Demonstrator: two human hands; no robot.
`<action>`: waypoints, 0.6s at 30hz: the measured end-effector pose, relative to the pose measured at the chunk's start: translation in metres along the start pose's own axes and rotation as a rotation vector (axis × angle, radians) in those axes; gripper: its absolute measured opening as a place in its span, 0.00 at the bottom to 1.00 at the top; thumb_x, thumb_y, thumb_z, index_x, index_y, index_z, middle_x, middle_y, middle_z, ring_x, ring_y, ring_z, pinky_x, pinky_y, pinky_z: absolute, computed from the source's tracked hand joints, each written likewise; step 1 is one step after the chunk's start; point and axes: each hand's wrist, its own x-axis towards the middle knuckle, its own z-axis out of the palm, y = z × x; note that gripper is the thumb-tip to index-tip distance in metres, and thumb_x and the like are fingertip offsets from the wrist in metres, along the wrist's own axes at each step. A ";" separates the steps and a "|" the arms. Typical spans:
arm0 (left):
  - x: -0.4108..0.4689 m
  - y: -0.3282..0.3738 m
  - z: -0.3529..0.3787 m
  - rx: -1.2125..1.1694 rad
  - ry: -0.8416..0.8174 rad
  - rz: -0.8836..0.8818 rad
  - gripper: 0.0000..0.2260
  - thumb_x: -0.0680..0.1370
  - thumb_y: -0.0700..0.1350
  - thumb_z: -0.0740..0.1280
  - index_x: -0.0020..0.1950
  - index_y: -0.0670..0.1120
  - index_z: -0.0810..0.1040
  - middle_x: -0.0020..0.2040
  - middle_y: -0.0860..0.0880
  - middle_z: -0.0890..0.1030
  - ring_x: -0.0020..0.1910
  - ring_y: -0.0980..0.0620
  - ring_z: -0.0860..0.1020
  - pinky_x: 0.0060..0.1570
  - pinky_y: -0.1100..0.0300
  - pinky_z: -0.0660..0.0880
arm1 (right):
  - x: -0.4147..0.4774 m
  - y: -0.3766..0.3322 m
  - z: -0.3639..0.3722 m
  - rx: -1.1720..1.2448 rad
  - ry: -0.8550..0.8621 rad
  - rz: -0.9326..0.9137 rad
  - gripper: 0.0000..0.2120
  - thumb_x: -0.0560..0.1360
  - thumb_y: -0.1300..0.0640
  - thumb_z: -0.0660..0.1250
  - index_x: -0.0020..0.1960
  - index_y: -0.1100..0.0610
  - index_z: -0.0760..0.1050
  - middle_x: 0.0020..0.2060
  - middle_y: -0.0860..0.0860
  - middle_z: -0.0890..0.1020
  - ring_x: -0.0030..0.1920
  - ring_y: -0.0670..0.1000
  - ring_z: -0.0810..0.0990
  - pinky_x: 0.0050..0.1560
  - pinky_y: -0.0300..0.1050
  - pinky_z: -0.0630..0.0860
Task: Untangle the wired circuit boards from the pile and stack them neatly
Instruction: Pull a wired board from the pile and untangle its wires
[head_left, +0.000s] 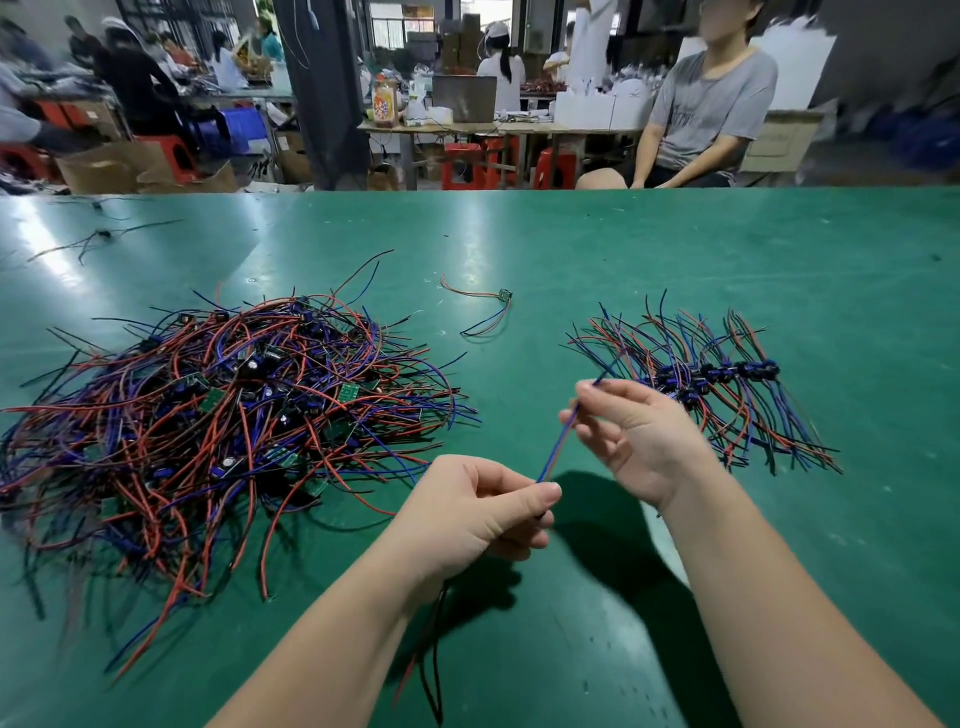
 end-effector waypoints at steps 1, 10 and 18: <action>-0.001 0.000 0.001 0.011 -0.021 -0.002 0.11 0.62 0.50 0.75 0.36 0.43 0.82 0.34 0.44 0.83 0.30 0.52 0.81 0.30 0.62 0.77 | 0.001 -0.005 -0.005 0.028 0.039 -0.036 0.08 0.64 0.66 0.71 0.38 0.59 0.73 0.27 0.55 0.82 0.28 0.52 0.83 0.25 0.35 0.76; 0.000 -0.003 -0.002 0.135 0.015 -0.011 0.06 0.71 0.43 0.74 0.37 0.42 0.80 0.33 0.47 0.83 0.29 0.52 0.81 0.33 0.61 0.78 | 0.000 -0.013 -0.018 0.035 0.060 -0.082 0.10 0.62 0.67 0.72 0.39 0.61 0.73 0.27 0.54 0.82 0.30 0.51 0.83 0.27 0.35 0.77; -0.001 -0.002 0.000 0.183 0.030 0.069 0.07 0.68 0.49 0.76 0.37 0.46 0.84 0.37 0.48 0.85 0.36 0.56 0.78 0.41 0.63 0.75 | 0.009 -0.012 -0.023 0.077 0.144 -0.096 0.16 0.81 0.53 0.58 0.40 0.62 0.73 0.23 0.52 0.79 0.28 0.49 0.83 0.25 0.34 0.75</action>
